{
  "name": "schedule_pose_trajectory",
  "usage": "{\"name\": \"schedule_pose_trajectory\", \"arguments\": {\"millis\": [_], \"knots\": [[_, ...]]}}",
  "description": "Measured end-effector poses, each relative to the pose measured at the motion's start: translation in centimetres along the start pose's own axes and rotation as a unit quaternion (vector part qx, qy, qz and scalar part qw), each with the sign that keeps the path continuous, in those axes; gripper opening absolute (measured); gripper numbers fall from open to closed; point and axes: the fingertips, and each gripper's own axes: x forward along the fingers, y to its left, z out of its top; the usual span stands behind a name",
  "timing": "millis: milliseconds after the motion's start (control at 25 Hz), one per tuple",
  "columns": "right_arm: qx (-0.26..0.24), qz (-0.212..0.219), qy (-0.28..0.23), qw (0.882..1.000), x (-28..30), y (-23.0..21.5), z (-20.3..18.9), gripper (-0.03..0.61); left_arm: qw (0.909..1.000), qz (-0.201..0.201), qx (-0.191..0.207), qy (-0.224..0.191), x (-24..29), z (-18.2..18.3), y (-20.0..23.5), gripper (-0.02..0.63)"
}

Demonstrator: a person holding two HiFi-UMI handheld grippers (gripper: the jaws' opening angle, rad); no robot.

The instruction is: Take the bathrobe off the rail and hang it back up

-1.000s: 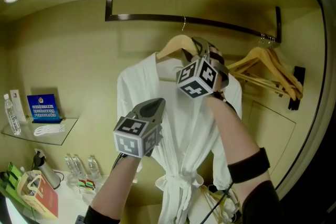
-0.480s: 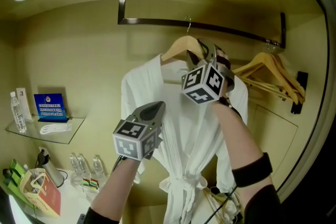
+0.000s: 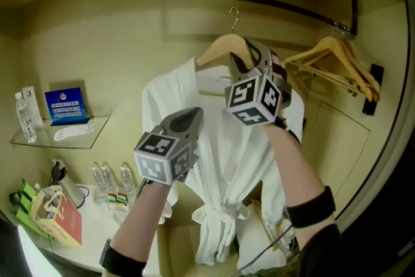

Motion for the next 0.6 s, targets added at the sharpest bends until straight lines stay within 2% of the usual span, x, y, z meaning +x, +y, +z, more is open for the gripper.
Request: {"name": "schedule_pose_trajectory", "arguments": {"millis": [240, 360, 600], "knots": [[0.024, 0.019, 0.022, 0.999, -4.1, 6.4, -0.8, 0.202, 0.9987, -0.016, -0.041, 0.024, -4.6, -4.1, -0.3, 0.002], [0.032, 0.023, 0.029, 0.999, -6.6, 9.5, -1.3, 0.202, 0.9982, -0.027, -0.049, 0.021, -6.7, -6.3, -0.8, 0.002], [0.07, 0.047, 0.051, 0.995, -12.9, 15.8, -4.3, 0.201, 0.9965, -0.013, -0.065, 0.05, -11.5, -13.2, -3.2, 0.002]]}}
